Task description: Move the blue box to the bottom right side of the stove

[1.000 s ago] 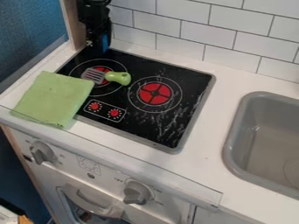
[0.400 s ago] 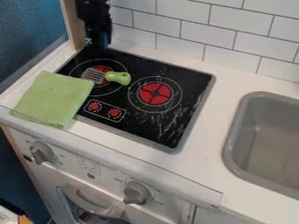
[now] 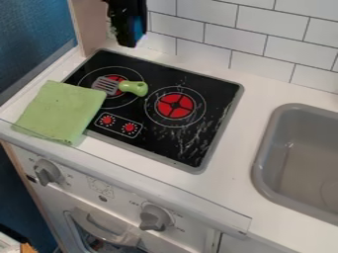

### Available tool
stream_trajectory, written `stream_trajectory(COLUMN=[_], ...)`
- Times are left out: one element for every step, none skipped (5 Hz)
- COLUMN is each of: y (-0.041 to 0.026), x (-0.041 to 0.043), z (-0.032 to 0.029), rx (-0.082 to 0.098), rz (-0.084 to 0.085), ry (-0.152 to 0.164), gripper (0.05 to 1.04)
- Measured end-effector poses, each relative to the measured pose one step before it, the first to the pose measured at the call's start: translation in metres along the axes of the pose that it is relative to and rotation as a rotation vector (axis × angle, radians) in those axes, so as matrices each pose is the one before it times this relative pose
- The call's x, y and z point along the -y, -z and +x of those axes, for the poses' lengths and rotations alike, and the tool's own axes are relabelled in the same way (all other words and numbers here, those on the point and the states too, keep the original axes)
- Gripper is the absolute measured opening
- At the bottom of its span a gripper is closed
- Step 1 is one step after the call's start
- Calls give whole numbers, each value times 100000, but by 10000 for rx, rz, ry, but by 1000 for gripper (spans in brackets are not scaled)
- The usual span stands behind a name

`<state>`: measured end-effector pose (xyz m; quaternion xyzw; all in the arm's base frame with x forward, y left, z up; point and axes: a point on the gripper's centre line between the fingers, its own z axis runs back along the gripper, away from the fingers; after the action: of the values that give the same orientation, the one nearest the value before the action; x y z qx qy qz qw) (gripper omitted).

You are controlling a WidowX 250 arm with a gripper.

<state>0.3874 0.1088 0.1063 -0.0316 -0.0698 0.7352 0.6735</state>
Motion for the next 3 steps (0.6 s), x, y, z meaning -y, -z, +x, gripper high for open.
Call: stream_trajectory(y=[-688,618,1982], x=[-3670,-3054,-2354], z=[-3487,-2544,-2161], rx=[-485,-15,131], rz=[-82,116,571], ry=[937,664,622], gripper=[615,615,615])
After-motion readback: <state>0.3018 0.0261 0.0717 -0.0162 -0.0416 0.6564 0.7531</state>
